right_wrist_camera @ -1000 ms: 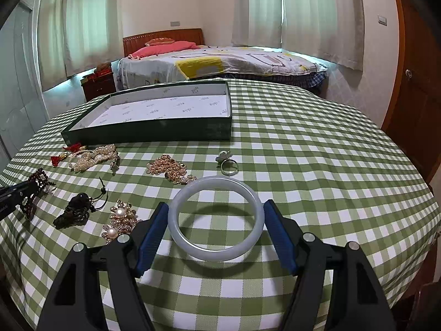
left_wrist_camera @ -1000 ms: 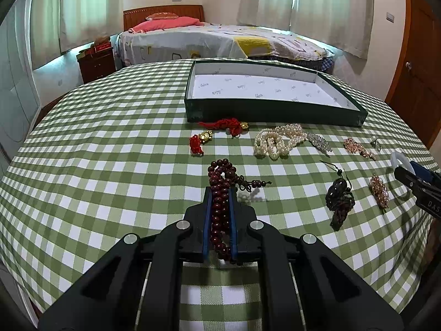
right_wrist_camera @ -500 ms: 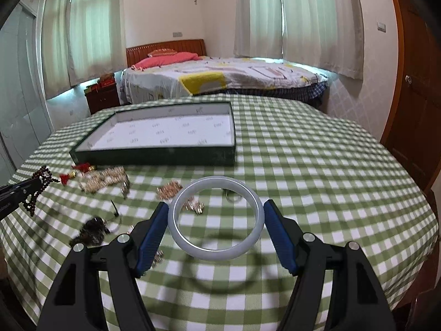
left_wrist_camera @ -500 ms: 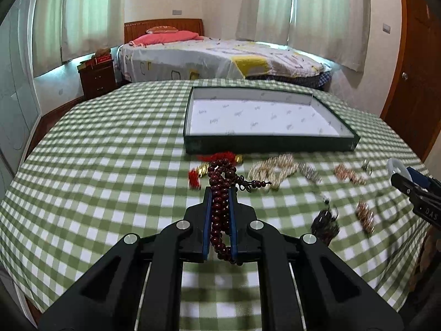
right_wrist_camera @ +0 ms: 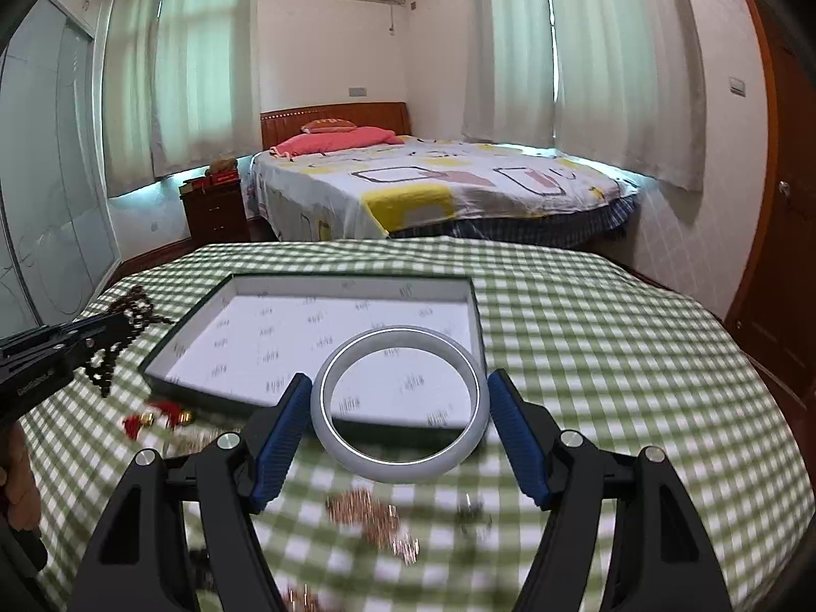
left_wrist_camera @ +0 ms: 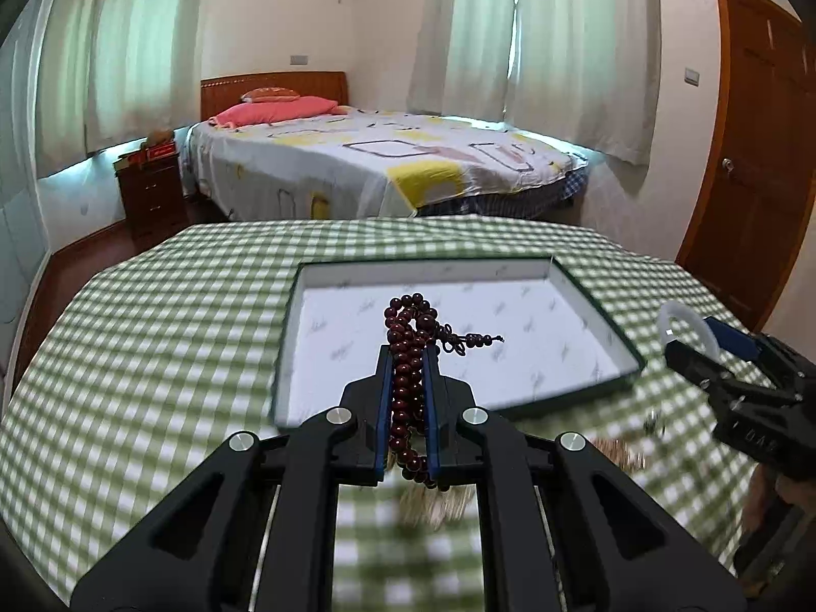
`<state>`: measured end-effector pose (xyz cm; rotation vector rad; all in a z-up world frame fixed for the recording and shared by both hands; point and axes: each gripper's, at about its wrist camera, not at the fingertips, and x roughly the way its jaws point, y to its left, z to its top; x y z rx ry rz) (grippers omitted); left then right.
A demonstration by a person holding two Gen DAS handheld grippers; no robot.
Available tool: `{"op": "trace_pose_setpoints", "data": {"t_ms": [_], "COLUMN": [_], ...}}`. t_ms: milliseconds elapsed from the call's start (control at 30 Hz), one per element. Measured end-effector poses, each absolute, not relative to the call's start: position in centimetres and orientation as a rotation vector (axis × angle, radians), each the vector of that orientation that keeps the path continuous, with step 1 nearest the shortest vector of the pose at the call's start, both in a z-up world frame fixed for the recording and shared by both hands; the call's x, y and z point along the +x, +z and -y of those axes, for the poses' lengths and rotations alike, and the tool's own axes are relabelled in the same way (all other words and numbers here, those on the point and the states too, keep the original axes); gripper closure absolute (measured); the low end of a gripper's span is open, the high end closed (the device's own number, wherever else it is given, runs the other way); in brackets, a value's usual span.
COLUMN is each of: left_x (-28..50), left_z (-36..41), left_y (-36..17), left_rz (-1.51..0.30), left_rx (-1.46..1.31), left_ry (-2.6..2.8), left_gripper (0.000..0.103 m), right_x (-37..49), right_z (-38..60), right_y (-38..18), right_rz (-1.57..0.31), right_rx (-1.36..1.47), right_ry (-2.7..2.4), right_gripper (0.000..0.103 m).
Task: Organize jewelry
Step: 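Lift and carry the bangle with the right tool while the left tool carries the beads over the tray, then open the right tool to drop the bangle in the tray while the left tool releases the beads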
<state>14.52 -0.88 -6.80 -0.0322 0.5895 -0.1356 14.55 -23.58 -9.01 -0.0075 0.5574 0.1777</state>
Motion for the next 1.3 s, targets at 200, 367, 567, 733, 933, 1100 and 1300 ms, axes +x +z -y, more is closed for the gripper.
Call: {"op": "trace_pose_setpoints", "data": {"t_ms": [200, 367, 567, 733, 933, 1100, 1300], "left_x": [19.9, 23.0, 24.5, 24.7, 25.5, 25.8, 26.0], "left_z": [2.9, 3.1, 1.9, 1.0, -0.3, -0.3, 0.0], "left_y": [-8.3, -11.6, -14.2, -15.2, -15.7, -15.9, -15.7], "left_rz": [-0.631, -0.717, -0.786, -0.820, -0.864, -0.888, -0.888], "left_rx": [-0.021, -0.022, -0.018, -0.022, -0.070, -0.065, -0.072], "left_ry": [-0.159, -0.147, -0.108, -0.080, -0.053, -0.056, -0.060], "left_gripper": [0.092, 0.092, 0.092, 0.092, 0.092, 0.089, 0.088], "right_x": [19.1, 22.1, 24.1, 24.7, 24.8, 24.8, 25.2], "right_z": [22.4, 21.7, 21.6, 22.1, 22.3, 21.9, 22.0], "right_y": [-10.0, -12.4, -14.7, -15.8, -16.0, -16.2, -16.4], "right_rz": [-0.598, -0.676, -0.757, -0.798, -0.820, -0.830, -0.845], "right_rx": [-0.009, -0.029, -0.042, -0.044, -0.057, -0.090, -0.092], "right_ry": [0.196, 0.206, 0.204, 0.200, 0.192, 0.183, 0.195], "right_gripper": [0.034, 0.034, 0.034, 0.034, 0.034, 0.034, 0.034]}}
